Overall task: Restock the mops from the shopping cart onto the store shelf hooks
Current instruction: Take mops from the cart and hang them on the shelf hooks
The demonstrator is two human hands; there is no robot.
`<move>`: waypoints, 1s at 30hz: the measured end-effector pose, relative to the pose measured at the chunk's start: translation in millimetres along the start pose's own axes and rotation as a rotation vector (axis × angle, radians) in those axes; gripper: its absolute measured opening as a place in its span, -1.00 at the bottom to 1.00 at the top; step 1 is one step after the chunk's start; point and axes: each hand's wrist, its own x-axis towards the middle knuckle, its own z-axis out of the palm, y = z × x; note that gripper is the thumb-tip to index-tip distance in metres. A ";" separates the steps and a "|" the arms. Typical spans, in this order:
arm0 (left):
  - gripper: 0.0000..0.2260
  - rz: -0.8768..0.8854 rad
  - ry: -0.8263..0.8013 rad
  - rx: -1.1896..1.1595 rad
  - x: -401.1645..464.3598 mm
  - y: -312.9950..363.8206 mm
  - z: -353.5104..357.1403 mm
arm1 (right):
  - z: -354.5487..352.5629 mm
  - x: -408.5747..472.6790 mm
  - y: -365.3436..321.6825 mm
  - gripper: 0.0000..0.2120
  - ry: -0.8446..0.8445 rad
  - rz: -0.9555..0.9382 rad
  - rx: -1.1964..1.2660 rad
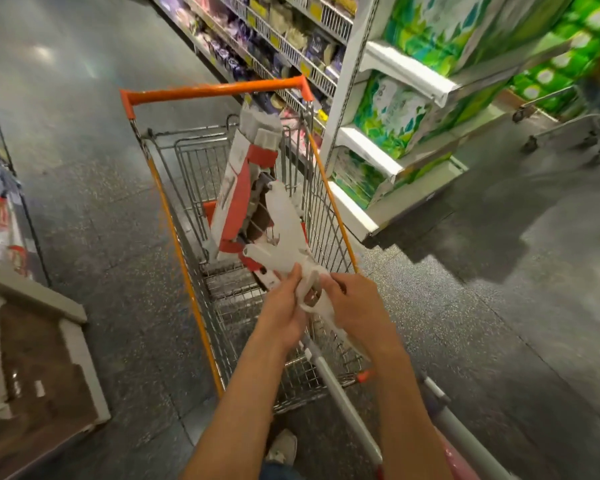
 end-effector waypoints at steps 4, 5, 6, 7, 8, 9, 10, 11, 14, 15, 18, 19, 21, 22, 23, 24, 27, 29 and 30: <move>-0.68 0.068 -0.105 0.053 -31.6 19.7 23.3 | -24.0 -15.9 -29.2 -0.60 0.079 -0.036 0.002; -0.68 0.079 -0.125 0.066 -40.4 26.1 30.1 | -29.8 -21.4 -37.7 -0.60 0.101 -0.048 0.019; -0.69 0.088 -0.150 0.081 -47.0 32.0 35.9 | -34.6 -26.2 -45.2 -0.60 0.117 -0.067 0.037; -0.70 0.099 -0.169 0.102 -53.8 38.2 41.7 | -39.2 -31.0 -52.9 -0.59 0.127 -0.087 0.050; -0.68 0.113 -0.188 0.131 -61.5 45.5 47.5 | -44.6 -36.7 -62.6 -0.58 0.142 -0.106 0.063; -0.63 0.128 -0.206 0.148 -68.6 51.8 52.7 | -49.5 -40.7 -71.1 -0.57 0.154 -0.116 0.061; -0.57 0.140 -0.227 0.166 -75.1 58.6 57.4 | -54.1 -44.4 -80.4 -0.56 0.175 -0.119 0.041; -0.53 0.152 -0.250 0.181 -81.4 64.7 61.2 | -58.2 -48.2 -89.3 -0.55 0.195 -0.115 0.008; -0.57 0.185 -0.333 0.236 -102.4 82.0 68.7 | -62.1 -64.9 -111.5 -0.56 0.291 -0.134 -0.066; -0.61 0.193 -0.364 0.264 -108.7 87.1 69.3 | -61.8 -73.6 -119.7 -0.57 0.319 -0.140 -0.049; -0.65 0.229 -0.419 0.347 -123.6 95.7 69.1 | -58.1 -96.9 -136.4 -0.63 0.370 -0.089 0.043; -0.66 0.235 -0.442 0.367 -127.8 97.5 68.8 | -56.5 -102.5 -139.0 -0.63 0.398 -0.066 0.069; -0.70 0.229 -0.518 0.414 -137.8 98.4 66.9 | -51.9 -118.4 -142.2 -0.60 0.482 -0.054 0.113; -0.71 0.223 -0.555 0.432 -143.4 98.1 65.9 | -49.4 -126.4 -142.8 -0.57 0.524 -0.061 0.115; -0.70 0.212 -0.597 0.442 -149.7 97.0 63.9 | -46.2 -137.0 -142.7 -0.56 0.574 -0.070 0.096; -0.67 0.204 -0.642 0.440 -155.9 96.3 62.2 | -43.5 -146.3 -143.4 -0.55 0.617 -0.069 0.074; -0.58 0.152 -0.782 0.431 -175.8 89.6 57.9 | -34.8 -176.5 -141.9 -0.53 0.726 -0.044 0.079; -0.62 0.121 -0.866 0.445 -187.0 80.5 57.3 | -28.6 -198.3 -138.9 -0.53 0.814 -0.028 0.104; -0.65 0.110 -0.900 0.463 -192.5 73.9 57.5 | -25.9 -210.8 -137.4 -0.54 0.857 -0.018 0.124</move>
